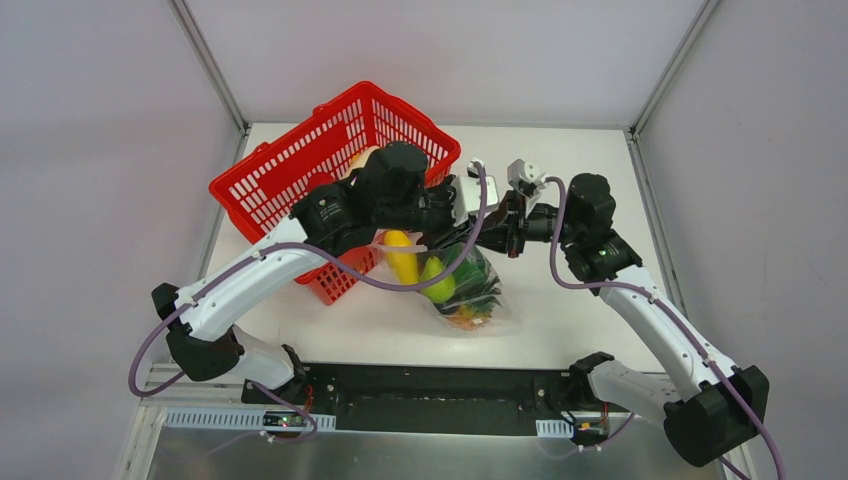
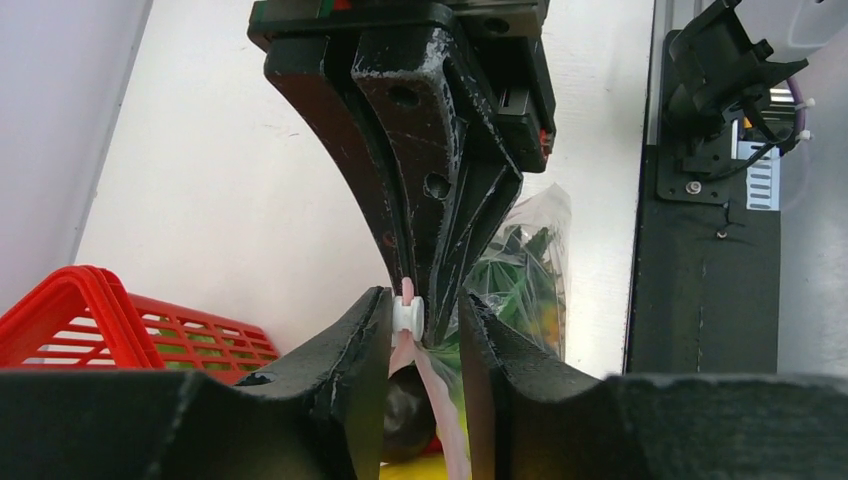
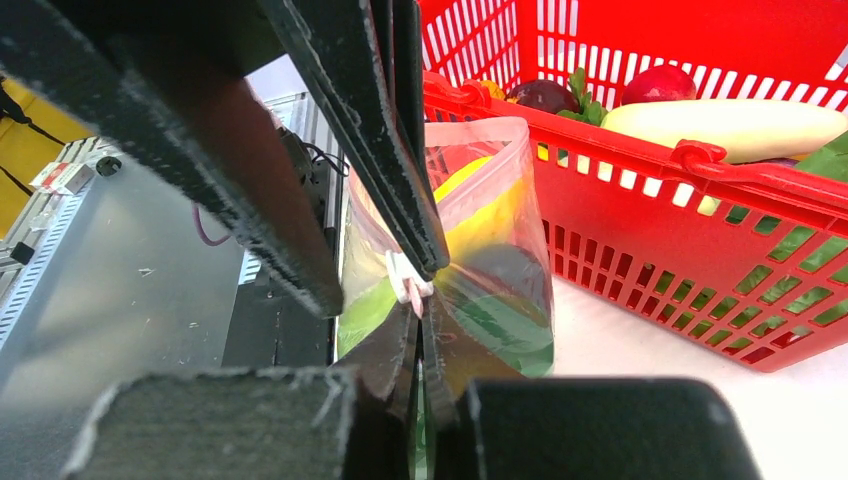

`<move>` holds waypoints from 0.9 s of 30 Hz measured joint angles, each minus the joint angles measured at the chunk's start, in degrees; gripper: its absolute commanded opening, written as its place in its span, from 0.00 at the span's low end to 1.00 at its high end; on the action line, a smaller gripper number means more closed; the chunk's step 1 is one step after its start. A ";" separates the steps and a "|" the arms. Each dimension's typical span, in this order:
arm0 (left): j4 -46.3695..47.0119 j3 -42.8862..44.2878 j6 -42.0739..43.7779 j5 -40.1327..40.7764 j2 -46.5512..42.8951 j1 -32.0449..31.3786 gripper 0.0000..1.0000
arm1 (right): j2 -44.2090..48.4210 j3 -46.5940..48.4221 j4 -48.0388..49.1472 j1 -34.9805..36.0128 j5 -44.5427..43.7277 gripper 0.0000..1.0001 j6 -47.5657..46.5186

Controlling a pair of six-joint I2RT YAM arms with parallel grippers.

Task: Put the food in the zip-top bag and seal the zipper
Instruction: Zip the zipper food storage bag at the center of the board.

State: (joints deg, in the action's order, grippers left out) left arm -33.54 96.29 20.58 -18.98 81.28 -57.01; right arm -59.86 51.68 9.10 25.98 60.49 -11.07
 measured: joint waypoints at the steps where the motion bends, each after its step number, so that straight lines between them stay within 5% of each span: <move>1: -0.07 0.00 0.15 0.07 0.00 0.00 0.29 | 0.02 -0.02 -0.02 0.00 0.04 0.00 0.00; 8: -2.62 2.25 1.42 0.15 0.63 0.04 0.00 | 0.33 -0.02 -0.02 0.04 0.85 0.00 -0.15; 10: -3.50 3.15 1.75 0.09 1.01 0.04 0.00 | 0.46 -0.02 -0.02 0.04 0.94 0.00 -0.17; 13: -4.33 3.67 2.12 0.07 1.22 0.00 0.19 | 0.46 -0.02 -0.09 0.07 0.83 0.00 -0.17; 18: -6.01 3.76 2.69 0.04 1.22 0.00 0.30 | 0.46 -0.02 -0.07 0.13 0.76 0.00 -0.17; 23: -7.23 3.89 2.78 -0.07 1.36 0.00 0.28 | 0.66 -0.63 0.44 0.13 0.57 0.00 -0.13; 27: -7.82 4.70 2.84 -0.07 2.36 0.00 0.13 | 0.87 -0.94 0.46 0.13 0.55 0.00 -0.11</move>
State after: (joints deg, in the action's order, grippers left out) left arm -41.36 100.99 23.42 -19.05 83.64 -57.01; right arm -58.98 50.74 9.56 26.11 61.04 -11.18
